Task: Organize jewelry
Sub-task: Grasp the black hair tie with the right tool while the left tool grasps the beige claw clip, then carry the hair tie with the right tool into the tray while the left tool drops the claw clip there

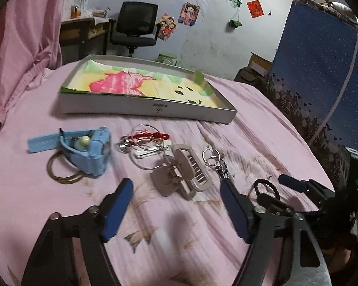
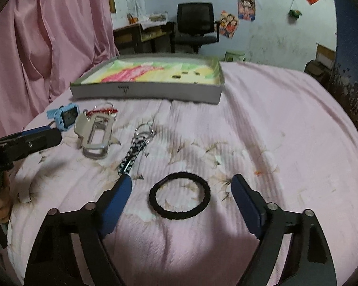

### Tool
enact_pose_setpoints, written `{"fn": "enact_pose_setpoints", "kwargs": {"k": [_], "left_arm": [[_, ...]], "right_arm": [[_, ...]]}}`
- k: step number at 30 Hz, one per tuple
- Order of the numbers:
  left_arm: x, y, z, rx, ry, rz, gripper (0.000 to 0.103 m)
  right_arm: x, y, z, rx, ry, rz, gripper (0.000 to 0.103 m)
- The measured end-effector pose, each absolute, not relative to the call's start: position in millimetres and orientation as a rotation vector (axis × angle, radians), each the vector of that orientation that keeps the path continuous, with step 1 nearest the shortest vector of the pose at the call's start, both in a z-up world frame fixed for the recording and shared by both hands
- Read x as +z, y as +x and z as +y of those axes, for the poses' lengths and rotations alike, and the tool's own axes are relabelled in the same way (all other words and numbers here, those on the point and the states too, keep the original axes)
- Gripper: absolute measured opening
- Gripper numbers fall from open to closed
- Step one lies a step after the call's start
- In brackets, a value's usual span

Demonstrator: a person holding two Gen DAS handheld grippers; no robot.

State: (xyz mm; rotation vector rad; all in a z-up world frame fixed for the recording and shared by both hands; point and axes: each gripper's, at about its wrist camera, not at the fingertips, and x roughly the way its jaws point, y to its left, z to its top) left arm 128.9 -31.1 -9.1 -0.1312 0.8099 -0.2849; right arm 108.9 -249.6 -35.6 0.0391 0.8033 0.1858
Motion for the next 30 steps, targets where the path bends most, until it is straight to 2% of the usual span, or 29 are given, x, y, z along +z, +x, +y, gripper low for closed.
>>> {"fn": "enact_pose_setpoints", "kwargs": {"k": [5,15,19,23,30], "left_arm": [[-13,138,-39,-0.288,-0.130,0.827,0.057],[-14,147,-44,-0.278,-0.138,0.830,0.042],[-15,149,-43,-0.265,-0.150,0.835,0.031],[-16,151,-39,-0.250,-0.170,0.837,0.022],[-15,151,-36,-0.234,-0.191,0.832,0.010]], "right_arm": [[-44,114,-244,0.203,0.031,0.844,0.066],[-53,125,-241,0.217,0.051,0.884,0.043],[-54,130,-240,0.220,0.059,0.883,0.036],[-55,137,-238,0.224,0.065,0.883,0.023],[-53,144,-233,0.246,0.075,0.871,0.014]]}}
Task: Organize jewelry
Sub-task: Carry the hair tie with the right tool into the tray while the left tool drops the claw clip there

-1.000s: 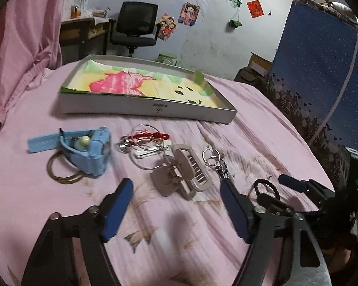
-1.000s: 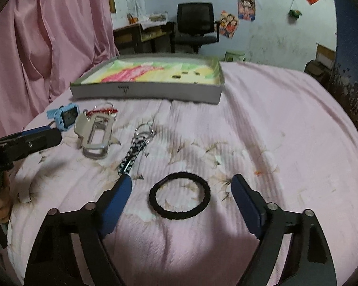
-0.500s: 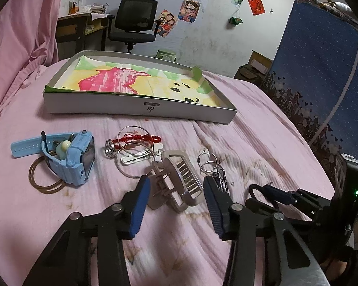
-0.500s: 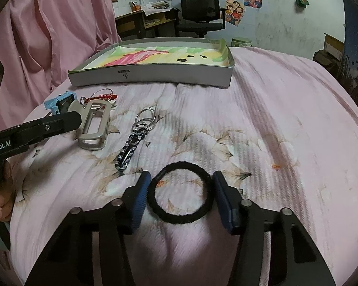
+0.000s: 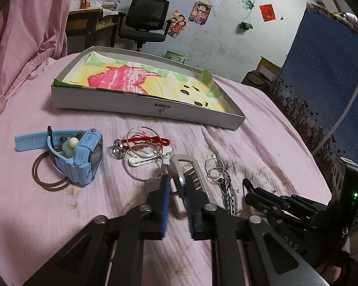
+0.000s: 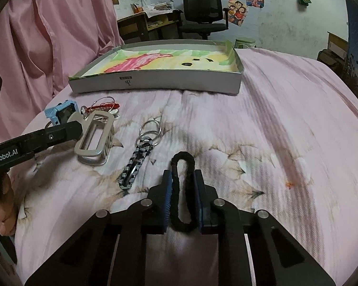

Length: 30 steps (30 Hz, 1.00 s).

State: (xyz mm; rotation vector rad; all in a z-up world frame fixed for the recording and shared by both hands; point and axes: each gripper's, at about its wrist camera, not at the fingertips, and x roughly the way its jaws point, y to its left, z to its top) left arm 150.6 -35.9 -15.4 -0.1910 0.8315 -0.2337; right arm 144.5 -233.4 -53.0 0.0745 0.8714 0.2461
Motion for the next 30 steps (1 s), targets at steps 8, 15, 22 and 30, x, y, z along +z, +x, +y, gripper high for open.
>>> {"fn": "enact_pose_setpoints", "kwargs": {"k": [8,15,22,30], "left_arm": [[-13,146,-33,-0.249,-0.197,0.825,0.004],[4,139,-33,-0.282,-0.190,0.761,0.004],[39,172,-17,-0.258,-0.195,0.700,0.004],[60,227,1,-0.211,-0.152,0.628,0.004]], "right_arm": [[-50,144,-232,0.252,0.075,0.857,0.007],[-40,138,-230,0.265,0.074,0.813,0.006],[-6,157,-228,0.304,0.084,0.726,0.006],[26,226,-210,0.359,0.095,0.663,0.006]]}}
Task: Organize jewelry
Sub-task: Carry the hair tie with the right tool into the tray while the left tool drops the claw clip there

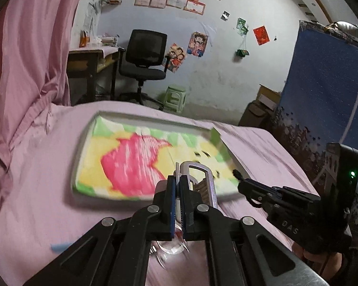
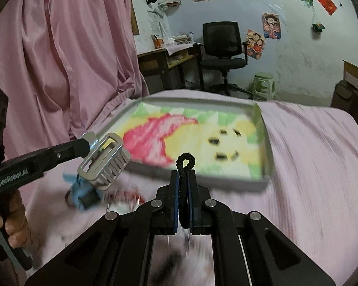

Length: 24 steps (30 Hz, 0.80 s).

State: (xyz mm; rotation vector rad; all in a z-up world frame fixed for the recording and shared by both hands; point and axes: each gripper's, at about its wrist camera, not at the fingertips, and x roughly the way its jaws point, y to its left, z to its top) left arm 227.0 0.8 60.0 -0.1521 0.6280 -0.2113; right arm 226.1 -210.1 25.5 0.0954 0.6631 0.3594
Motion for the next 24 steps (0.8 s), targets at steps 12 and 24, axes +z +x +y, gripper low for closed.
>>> {"fn": "enact_pose_setpoints", "kwargs": {"k": [12,24], "left_arm": [[33,301,34,-0.089,-0.178,0.711,0.004],[2,322,41,-0.093,-0.214,0.848,0.004]], "right_arm": [[-7,318,-165,0.401,0.160,0.783,0.006],[-34,340,-147,0.388,0.122,0.886,0.007]]}}
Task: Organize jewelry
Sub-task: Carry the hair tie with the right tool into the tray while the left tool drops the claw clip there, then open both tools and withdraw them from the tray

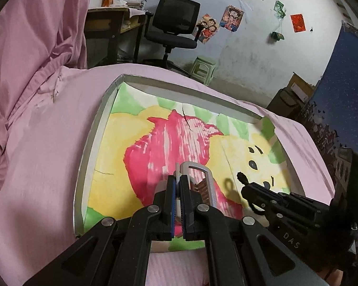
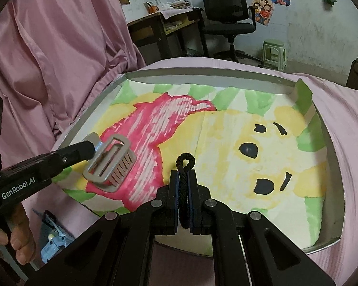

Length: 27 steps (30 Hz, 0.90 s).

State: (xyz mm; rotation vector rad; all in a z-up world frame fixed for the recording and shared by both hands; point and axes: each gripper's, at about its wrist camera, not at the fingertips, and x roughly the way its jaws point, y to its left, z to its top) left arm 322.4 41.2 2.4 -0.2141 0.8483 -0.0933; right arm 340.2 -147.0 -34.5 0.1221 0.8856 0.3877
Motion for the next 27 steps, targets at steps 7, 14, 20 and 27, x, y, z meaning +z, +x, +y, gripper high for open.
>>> {"fn": "enact_pose_setpoints", "kwargs": {"k": [7,14,20,27], "left_arm": [[5,313,42,-0.098,-0.189,0.850,0.012],[17,290,41,-0.109,-0.177,0.788,0.038],[33,263,45,-0.107,-0.188,0.701,0.060],[52,219,44,-0.106,-0.174,0.569,0.085]], "right_arm": [[-33,336,-149,0.372,0.093,0.871,0.033],[-14,314,-158,0.351,0.097,0.772,0.053],[2,299,-167,0.317,0.105,0.706,0.068],[29,251,-184,0.302,0.138,0.527,0.096]]}}
